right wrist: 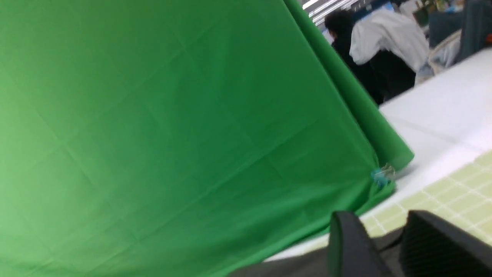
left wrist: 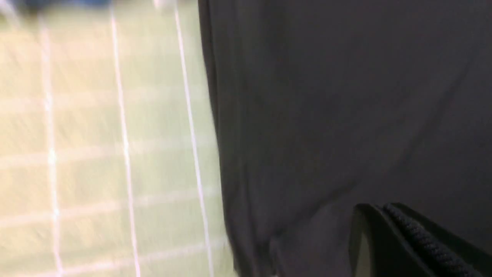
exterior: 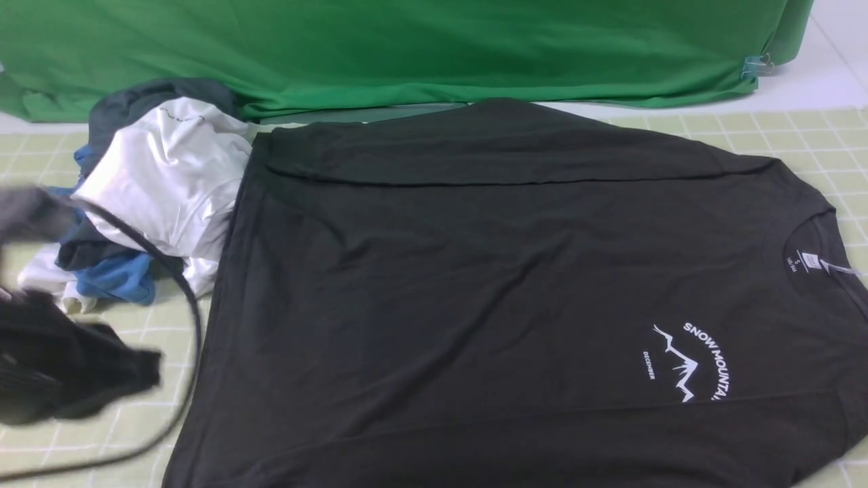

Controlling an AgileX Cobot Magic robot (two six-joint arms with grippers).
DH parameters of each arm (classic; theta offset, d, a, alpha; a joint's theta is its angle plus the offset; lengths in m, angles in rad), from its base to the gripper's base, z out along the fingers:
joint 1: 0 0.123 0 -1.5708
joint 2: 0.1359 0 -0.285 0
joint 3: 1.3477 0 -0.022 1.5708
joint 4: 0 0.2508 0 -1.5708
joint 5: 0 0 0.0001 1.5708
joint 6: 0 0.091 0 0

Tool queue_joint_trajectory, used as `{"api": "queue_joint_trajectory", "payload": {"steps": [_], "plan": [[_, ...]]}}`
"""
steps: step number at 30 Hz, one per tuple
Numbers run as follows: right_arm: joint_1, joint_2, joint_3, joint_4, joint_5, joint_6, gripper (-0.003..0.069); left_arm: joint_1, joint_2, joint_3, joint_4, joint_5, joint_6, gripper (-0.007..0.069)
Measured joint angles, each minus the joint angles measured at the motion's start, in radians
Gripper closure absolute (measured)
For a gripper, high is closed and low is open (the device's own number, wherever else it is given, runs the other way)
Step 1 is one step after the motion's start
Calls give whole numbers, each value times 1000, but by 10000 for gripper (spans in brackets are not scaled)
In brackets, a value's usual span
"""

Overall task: Fold a long-sleeved shirt over a green coffee tablecloth.
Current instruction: 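Grasp the left edge of the dark T-shirt lying flat on the table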

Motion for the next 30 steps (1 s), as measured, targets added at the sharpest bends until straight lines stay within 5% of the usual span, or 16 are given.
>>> {"api": "queue_joint_trajectory", "payload": {"steps": [5,9,15,26,30], "plan": [[125,124,-277,-7,370,-207,647,-183,58,124,80,-81,-102,622],[224,299,-423,-7,551,-309,655,-307,120,165,184,-111,-213,622],[342,486,-492,-6,644,-365,655,-356,205,167,238,-165,-261,587],[502,621,-493,2,617,-374,655,-360,365,168,347,-302,-267,123],[510,621,-493,3,604,-374,655,-360,417,168,335,-322,-274,43]]}}
